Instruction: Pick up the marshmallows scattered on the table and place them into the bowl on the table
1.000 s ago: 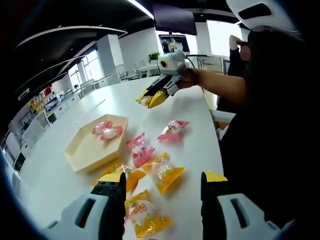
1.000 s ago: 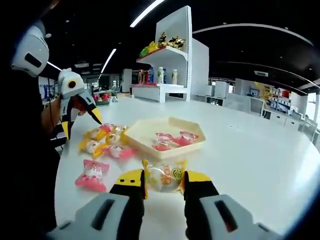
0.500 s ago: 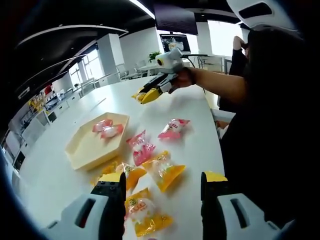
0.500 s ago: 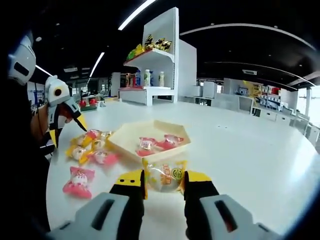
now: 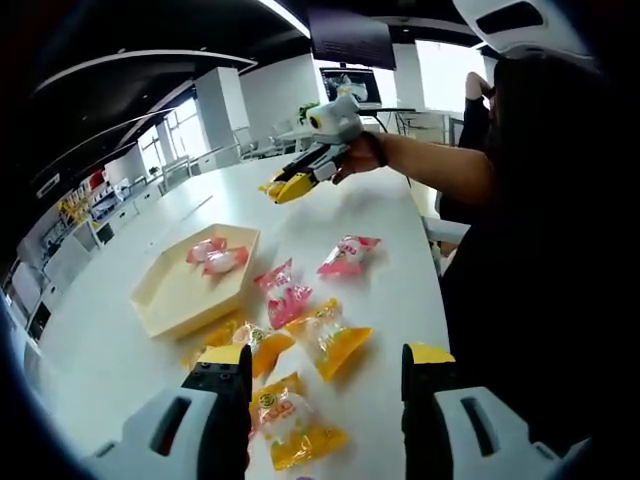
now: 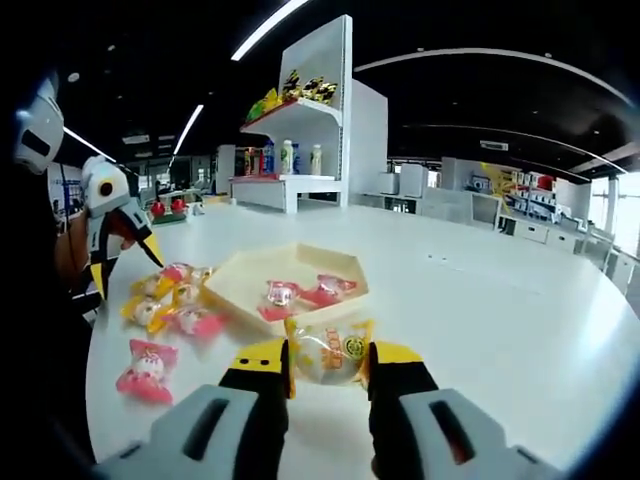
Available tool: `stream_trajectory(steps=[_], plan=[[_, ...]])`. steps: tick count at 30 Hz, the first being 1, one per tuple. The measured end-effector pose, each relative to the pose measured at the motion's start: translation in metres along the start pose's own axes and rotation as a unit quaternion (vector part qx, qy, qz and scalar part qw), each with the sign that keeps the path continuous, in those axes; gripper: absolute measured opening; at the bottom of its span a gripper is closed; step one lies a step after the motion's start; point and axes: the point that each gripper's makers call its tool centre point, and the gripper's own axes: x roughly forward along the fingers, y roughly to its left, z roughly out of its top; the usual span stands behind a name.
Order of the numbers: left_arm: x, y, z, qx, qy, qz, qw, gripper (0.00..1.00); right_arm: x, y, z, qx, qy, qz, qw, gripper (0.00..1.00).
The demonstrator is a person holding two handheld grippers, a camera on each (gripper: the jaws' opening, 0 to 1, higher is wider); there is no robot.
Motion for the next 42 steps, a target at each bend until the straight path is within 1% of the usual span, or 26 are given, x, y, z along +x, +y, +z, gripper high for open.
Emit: stream_trajectory(steps=[3, 6, 12, 16, 24, 30, 42], plan=[[0.000, 0.000, 0.000, -0.001, 0.001, 0.000, 1.0000, 0.60, 0.001, 0.000, 0.001, 0.000, 0.000, 0.000, 1.0000, 0.31], [0.001, 0.002, -0.004, 0.003, 0.011, 0.004, 0.9999, 0.60, 0.003, -0.002, 0.001, -0.003, 0.003, 0.000, 1.0000, 0.31], [0.001, 0.003, -0.002, 0.003, 0.007, 0.006, 0.9999, 0.60, 0.005, -0.006, 0.000, -0.001, 0.005, 0.000, 1.0000, 0.31], [0.003, 0.004, -0.001, -0.001, 0.003, 0.009, 1.0000, 0.60, 0.007, -0.011, 0.000, 0.012, -0.001, -0.006, 0.9999, 0.31], [0.003, 0.004, -0.004, -0.005, 0.006, 0.008, 0.9999, 0.60, 0.010, -0.013, 0.003, 0.016, -0.007, -0.010, 0.9998, 0.31], [0.003, 0.004, -0.002, -0.004, 0.003, 0.009, 0.9999, 0.59, 0.013, -0.016, 0.009, 0.029, -0.022, -0.009, 0.9993, 0.31], [0.002, 0.003, -0.004, -0.005, 0.005, 0.009, 0.9999, 0.60, 0.015, -0.029, 0.008, 0.031, -0.021, -0.032, 0.9988, 0.31]])
